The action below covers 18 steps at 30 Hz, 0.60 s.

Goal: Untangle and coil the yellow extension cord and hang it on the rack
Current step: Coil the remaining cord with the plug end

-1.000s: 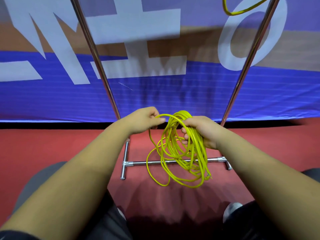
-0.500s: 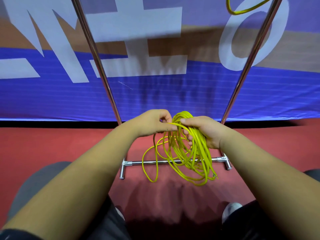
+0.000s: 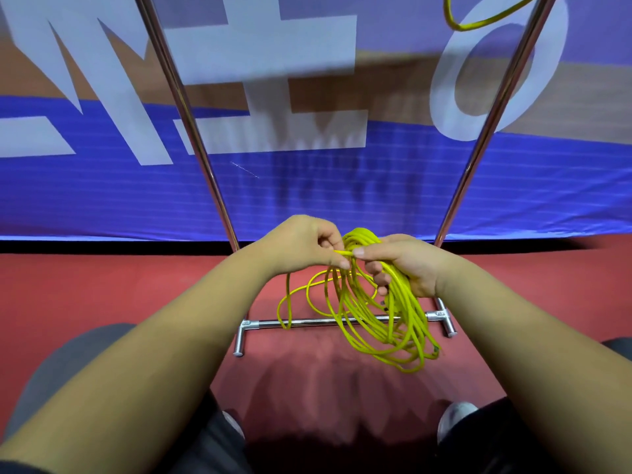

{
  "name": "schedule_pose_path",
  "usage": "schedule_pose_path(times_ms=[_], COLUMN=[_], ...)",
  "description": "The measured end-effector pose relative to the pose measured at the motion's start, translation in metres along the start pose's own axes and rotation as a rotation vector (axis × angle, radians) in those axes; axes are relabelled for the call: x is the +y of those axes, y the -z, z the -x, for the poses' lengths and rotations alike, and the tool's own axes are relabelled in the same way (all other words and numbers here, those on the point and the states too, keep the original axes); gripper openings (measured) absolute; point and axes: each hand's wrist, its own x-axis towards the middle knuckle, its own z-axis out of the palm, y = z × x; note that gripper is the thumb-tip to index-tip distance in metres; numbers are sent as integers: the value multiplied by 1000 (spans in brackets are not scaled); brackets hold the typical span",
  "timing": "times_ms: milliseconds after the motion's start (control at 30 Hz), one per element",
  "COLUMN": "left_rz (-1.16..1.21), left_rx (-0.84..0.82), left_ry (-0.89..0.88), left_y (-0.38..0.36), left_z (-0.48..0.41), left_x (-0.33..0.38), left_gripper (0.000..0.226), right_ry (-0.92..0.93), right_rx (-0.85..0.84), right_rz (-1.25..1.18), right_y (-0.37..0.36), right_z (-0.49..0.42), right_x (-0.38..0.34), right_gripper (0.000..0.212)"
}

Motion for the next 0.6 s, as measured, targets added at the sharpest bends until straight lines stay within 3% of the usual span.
schedule_pose_path(times_ms=[100,233,400,500,600], left_rz=[-153,-291,-252,-536,-663], left_rx=[-136,-287,-318,-372,-266], left_ry=[66,178,377,511,561], left_y=[-4,-6,-14,-17,-12], left_z=[-3,-1,5,9,9], left_x=[-28,-75,-107,-126,-135], left_gripper=[32,22,18,5,18], right_ry=[47,119,222,300,346], right_rx=[-11,-48,-27,29,97], right_rz=[-58,-107,-188,-279,-365], right_y=[4,12,22,30,39], right_z=[0,4,13,16,16], right_x=[-6,-12,-15,-18,-20], right_gripper=[18,33,30,15,12])
